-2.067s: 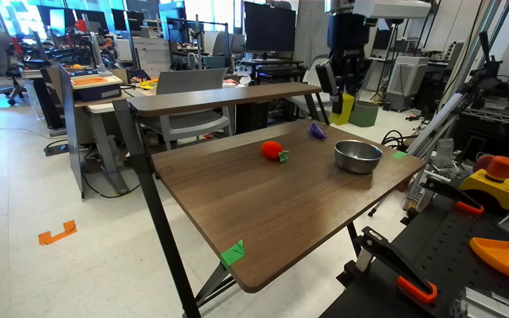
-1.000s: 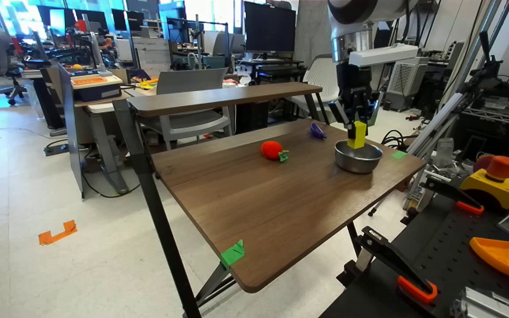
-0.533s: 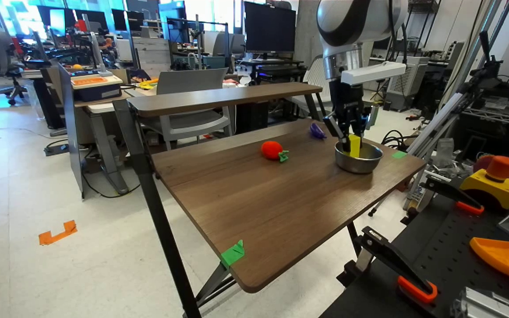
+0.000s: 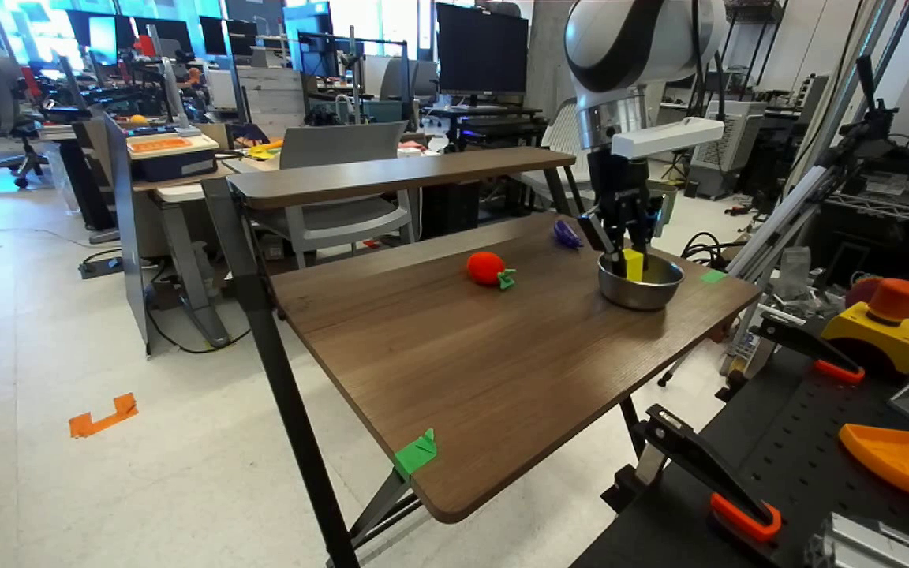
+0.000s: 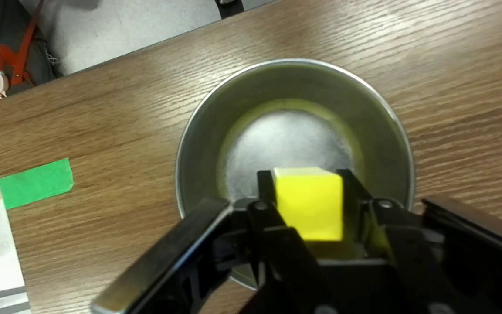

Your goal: Put the yellow block in the bowl

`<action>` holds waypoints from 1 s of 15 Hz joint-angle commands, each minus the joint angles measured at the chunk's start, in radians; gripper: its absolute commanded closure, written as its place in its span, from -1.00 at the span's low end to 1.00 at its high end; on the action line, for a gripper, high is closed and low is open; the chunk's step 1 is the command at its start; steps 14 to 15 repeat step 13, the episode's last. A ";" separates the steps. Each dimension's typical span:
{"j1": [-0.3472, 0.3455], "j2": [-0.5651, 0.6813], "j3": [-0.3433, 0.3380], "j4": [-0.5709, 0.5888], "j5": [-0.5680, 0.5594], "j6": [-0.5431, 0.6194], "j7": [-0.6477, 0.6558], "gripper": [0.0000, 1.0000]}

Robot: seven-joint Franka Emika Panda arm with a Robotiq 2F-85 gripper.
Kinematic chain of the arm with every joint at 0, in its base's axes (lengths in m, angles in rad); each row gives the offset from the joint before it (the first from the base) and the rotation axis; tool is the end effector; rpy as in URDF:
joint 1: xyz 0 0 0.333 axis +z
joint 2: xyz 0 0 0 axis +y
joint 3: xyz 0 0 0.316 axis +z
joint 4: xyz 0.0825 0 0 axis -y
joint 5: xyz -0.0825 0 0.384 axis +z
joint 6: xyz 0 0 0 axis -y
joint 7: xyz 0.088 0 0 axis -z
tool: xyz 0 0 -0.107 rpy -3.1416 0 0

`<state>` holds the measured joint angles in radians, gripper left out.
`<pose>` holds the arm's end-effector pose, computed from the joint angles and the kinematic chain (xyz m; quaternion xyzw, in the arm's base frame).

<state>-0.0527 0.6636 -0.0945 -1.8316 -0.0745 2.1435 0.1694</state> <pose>0.5964 -0.0905 0.1454 0.9751 -0.1252 -0.1732 0.0596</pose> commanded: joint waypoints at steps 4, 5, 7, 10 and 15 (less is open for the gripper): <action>-0.007 -0.142 0.011 -0.168 0.008 0.036 -0.091 -0.88; -0.004 -0.172 0.012 -0.197 0.008 0.041 -0.091 -1.00; 0.001 -0.248 0.018 -0.260 0.016 0.067 -0.084 -1.00; -0.012 -0.351 0.038 -0.303 0.098 0.066 -0.068 -1.00; 0.002 -0.318 0.025 -0.265 0.072 0.052 -0.066 -1.00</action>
